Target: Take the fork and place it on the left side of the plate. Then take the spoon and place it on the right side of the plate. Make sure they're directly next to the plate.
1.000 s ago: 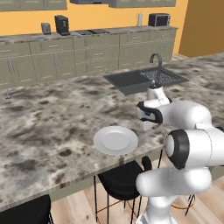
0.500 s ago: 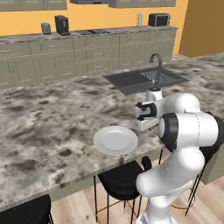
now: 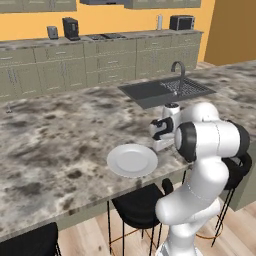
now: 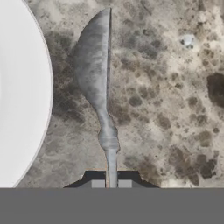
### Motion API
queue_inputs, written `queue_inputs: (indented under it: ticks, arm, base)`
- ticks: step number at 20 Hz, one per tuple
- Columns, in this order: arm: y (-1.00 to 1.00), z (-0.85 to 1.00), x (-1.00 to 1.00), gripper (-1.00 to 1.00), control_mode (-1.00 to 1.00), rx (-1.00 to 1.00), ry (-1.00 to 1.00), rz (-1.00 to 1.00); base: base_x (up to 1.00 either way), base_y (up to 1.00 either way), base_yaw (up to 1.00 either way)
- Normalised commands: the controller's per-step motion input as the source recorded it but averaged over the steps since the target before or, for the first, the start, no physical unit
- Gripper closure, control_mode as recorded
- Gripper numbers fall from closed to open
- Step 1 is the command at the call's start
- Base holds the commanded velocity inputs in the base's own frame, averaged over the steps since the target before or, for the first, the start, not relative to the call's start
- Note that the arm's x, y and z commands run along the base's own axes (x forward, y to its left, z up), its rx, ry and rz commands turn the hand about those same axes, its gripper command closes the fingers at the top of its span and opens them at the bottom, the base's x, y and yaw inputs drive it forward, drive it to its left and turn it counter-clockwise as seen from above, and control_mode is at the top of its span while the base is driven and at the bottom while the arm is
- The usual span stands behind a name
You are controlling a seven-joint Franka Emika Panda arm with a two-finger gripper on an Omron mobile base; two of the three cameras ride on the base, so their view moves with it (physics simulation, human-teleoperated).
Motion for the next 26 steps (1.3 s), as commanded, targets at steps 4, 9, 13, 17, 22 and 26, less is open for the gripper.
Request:
queue_inputs:
  ticks: [4, 9, 13, 17, 22, 26]
  arm:
    - [0.05, -0.16, 0.27, 1.00, -1.00, 0.05, 0.00, 0.00]
    - [0.01, -0.18, 0.27, 1.00, -1.00, 0.06, 0.00, 0.00]
    - [0.00, -0.18, 0.27, 1.00, -1.00, 0.04, 0.00, 0.00]
    - [0.00, -0.28, 0.17, 1.00, -1.00, 0.01, 0.00, 0.00]
    - [0.03, -0.25, 0.18, 1.00, -1.00, 0.00, 0.00, 0.00]
    - [0.05, -0.08, 0.13, -1.00, -1.00, 0.02, 0.00, 0.00]
  base:
    - [0.00, 0.00, 0.00]
    - [0.00, 0.00, 0.00]
    - [0.00, 0.00, 0.00]
    - [0.00, 0.00, 0.00]
    - [0.00, 0.00, 0.00]
    - [0.00, 0.00, 0.00]
